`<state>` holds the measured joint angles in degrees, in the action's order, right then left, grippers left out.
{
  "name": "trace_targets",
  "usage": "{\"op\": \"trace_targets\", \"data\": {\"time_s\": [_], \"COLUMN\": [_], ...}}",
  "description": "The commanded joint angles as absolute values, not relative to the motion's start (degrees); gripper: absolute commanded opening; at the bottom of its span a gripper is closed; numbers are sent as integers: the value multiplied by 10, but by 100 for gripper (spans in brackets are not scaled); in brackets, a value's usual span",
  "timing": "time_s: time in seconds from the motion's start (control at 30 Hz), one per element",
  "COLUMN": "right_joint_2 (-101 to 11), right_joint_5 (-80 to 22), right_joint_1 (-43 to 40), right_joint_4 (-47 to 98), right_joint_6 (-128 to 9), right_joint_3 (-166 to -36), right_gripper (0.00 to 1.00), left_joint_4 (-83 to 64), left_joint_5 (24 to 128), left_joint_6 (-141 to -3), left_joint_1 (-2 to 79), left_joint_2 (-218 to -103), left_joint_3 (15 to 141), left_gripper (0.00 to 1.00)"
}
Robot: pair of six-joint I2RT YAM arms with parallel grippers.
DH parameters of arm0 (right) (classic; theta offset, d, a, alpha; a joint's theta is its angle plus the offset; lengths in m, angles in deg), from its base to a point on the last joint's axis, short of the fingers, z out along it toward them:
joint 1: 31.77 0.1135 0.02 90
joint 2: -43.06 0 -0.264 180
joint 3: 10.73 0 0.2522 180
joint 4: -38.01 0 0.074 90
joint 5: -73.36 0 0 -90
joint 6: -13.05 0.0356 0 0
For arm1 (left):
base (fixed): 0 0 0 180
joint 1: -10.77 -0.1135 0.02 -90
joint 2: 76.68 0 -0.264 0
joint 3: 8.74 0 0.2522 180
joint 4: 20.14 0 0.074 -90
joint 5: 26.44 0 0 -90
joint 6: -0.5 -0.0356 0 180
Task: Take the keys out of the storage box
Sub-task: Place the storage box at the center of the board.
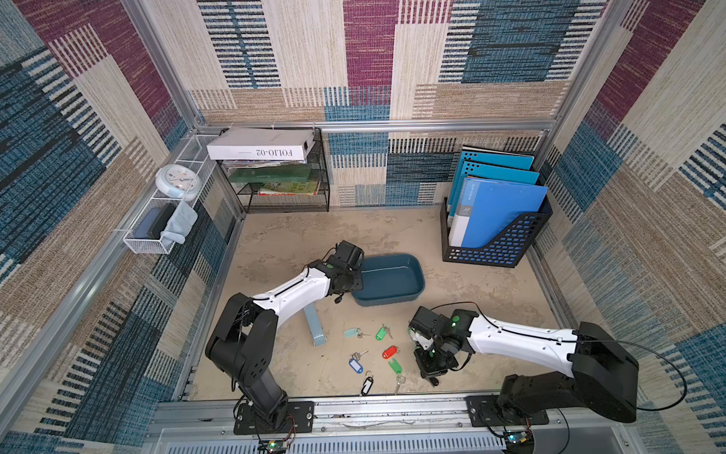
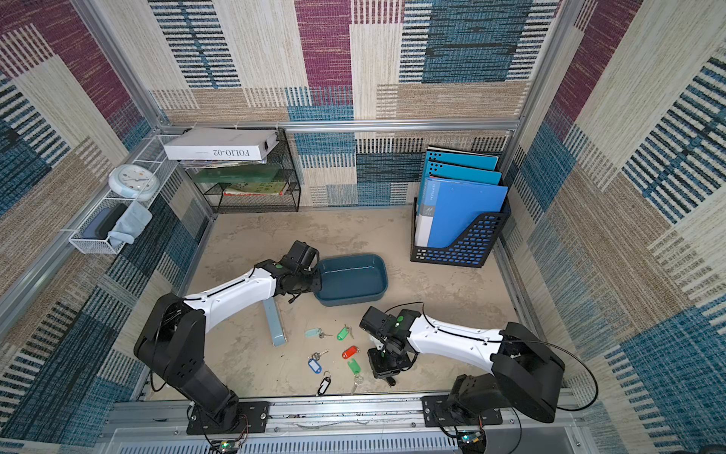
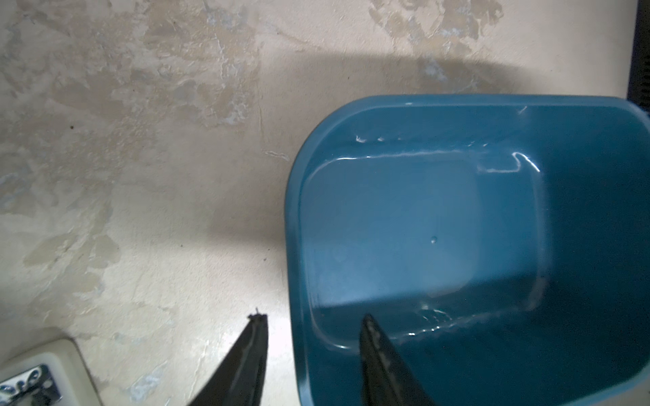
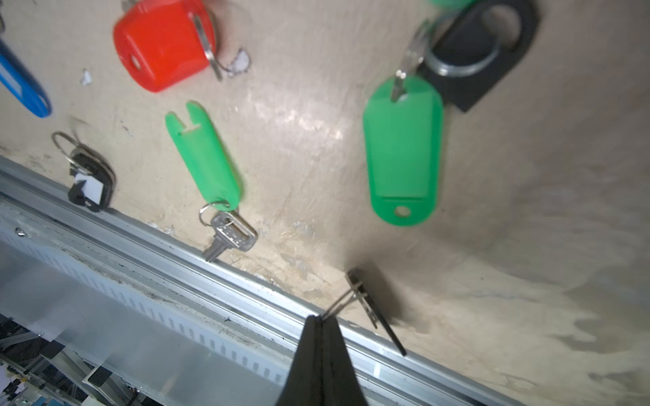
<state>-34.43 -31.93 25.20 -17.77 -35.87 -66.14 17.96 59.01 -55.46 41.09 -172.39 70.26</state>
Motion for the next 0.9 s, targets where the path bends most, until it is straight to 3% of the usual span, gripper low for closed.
{"op": "trace_targets", "data": {"time_s": [0.0,0.17,0.37,0.47,0.53,0.6,0.67,0.87], "right_joint_2": [-337,-322,-283,-277,-284,-295,-305,-332], "right_joint_5": [-307,-287,-265,-247,-252,-255,-268,-291], "right_joint_1": [253,253,253,253,253,253,253,253], "right_joint_4": [-184,-220,-263,-273,-254,-225,-191,-133], "right_joint_6": [-348,-346,-338,-327,-325,-323,-325,-321], "right_joint_3": [-660,-680,-690,-679,-661,-646,-636,-614], "right_gripper": [0,34,56,74,80,84,84,82], "left_joint_4": [200,221,252,271,276,292,294,322], "left_joint_5": [584,559,541,534,523,489,472,452], "left_joint_6": [-563,-572,-592,-600,-600,-578,-587,-604], "left_joint_1": [410,410,404,400,398,398,397,392], "left_joint_2": [-1711,-1665,-1596,-1554,-1516,-1481,-1447,-1409], "left_joint_3": [710,710,710,707,697,688,677,673], "left_gripper": [54,63,68,68,76,93,100,99]}}
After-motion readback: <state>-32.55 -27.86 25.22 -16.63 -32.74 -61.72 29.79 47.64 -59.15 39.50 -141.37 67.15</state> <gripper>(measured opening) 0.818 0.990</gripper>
